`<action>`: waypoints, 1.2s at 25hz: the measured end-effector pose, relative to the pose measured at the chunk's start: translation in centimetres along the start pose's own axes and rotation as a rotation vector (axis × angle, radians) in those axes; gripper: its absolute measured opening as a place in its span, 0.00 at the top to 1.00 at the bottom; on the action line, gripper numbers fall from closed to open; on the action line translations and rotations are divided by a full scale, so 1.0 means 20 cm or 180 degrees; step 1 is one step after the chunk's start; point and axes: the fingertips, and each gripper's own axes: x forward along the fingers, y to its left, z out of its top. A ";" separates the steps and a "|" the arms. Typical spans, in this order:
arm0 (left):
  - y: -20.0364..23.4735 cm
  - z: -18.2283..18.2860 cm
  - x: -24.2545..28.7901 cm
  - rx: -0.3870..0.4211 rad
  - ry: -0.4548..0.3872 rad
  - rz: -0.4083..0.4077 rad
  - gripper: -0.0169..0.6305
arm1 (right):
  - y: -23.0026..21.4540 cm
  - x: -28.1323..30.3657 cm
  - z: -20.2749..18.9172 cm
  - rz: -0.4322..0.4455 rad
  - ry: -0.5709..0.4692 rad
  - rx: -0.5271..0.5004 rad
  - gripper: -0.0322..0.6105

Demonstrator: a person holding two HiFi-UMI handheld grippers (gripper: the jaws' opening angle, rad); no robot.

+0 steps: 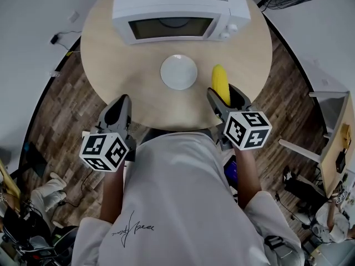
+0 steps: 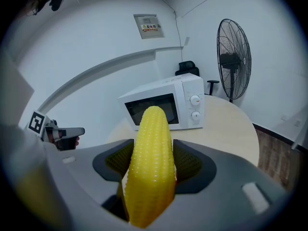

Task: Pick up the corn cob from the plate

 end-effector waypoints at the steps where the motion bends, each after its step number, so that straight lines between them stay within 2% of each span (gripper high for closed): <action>1: 0.00 0.00 0.00 -0.0005 0.0002 0.0006 0.99 | 0.00 -0.01 0.00 0.0002 0.0001 -0.0007 0.53; 16: -0.02 -0.01 0.01 0.0066 0.0024 -0.0011 0.99 | 0.00 -0.03 0.02 0.0150 0.0005 -0.0019 0.53; 30: -0.05 -0.03 0.01 -0.0073 0.0038 -0.0105 0.99 | 0.02 -0.04 -0.02 0.0329 0.0139 -0.0067 0.53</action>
